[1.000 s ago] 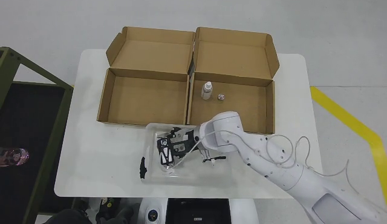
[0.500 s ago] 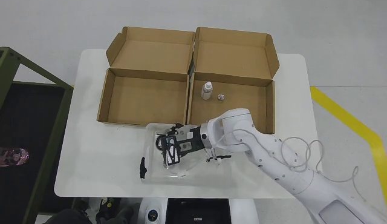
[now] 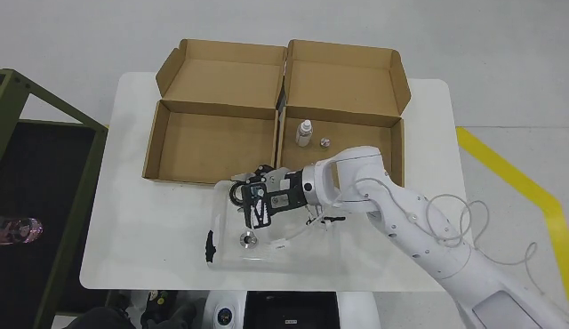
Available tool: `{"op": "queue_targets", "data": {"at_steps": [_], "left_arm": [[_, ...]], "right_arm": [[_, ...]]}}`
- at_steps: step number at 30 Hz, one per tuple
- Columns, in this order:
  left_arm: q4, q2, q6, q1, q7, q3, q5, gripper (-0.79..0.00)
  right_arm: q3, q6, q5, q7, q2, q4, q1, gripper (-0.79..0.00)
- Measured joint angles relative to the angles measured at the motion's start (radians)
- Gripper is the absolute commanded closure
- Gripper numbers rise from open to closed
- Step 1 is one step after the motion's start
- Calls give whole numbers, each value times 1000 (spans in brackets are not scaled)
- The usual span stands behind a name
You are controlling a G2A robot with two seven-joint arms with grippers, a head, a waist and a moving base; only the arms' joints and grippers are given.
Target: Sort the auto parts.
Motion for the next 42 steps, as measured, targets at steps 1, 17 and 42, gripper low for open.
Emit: {"op": "queue_targets", "data": {"at_steps": [1, 17, 42], "left_arm": [[0, 0, 0, 0, 0, 0, 0, -785], [0, 0, 0, 0, 0, 0, 0, -785], [0, 0, 0, 0, 0, 0, 0, -785]], "right_arm": [[1, 2, 1, -2, -2, 8, 6, 0], [-25, 73, -11, -61, -42, 161, 119, 0], [-147, 189, 29, -99, -168, 576, 315, 0]]}}
